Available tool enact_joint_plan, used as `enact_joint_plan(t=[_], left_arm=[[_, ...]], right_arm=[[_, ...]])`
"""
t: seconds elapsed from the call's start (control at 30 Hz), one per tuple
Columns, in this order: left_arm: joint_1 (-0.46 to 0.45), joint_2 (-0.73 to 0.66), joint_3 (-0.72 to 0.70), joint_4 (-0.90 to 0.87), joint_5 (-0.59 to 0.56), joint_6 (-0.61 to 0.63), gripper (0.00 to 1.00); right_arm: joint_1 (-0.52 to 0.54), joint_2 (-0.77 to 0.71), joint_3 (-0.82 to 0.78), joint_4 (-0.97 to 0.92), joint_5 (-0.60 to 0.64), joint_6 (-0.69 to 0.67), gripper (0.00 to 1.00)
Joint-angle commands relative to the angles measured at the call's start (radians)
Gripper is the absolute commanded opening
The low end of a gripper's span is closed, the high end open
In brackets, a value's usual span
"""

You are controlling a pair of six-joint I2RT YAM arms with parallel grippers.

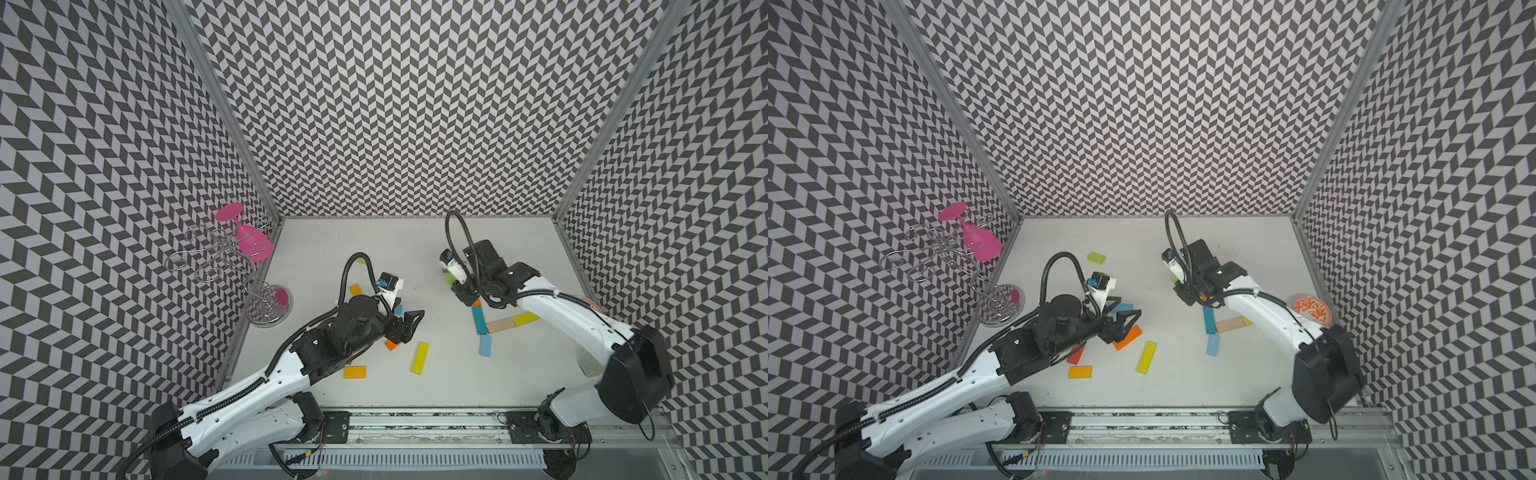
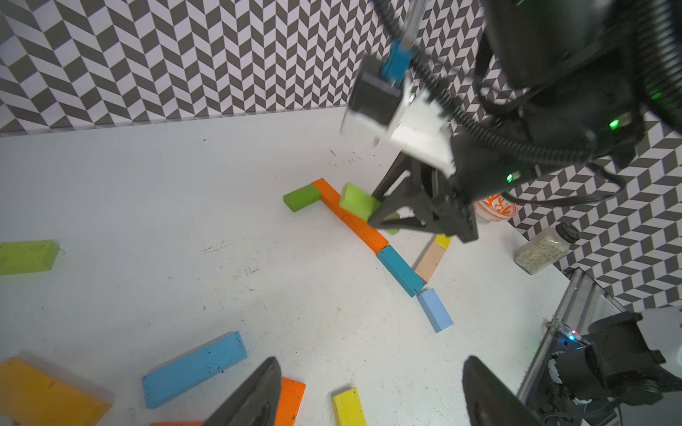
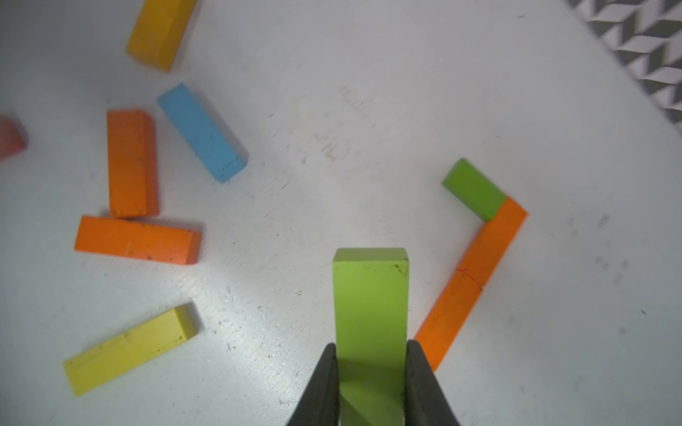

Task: Assemble a giraffe with building blocks
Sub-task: Pick up the building block from the center of the board, then assemble the building block at the center of the board.

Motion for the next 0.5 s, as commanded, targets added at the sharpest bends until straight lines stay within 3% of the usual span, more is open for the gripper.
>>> enact_joint_plan(t=[0.0, 0.13, 0.47], left_arm=[[0.005, 0.006, 0.002, 0.060, 0.070, 0.001, 0.78], [0.001, -0.015, -0.017, 0.081, 0.108, -0.006, 0.78], [-0.010, -0.047, -0.039, 0.097, 0.140, -0.019, 0.78]], right_arm=[[-0.046, -0.097, 0.021, -0.037, 0.125, 0.278, 0.26], [-0.119, -0.190, -0.020, -0.106, 0.124, 0.533, 0.27], [-0.179, -0.452, -0.286, -0.135, 0.144, 0.867, 0.24]])
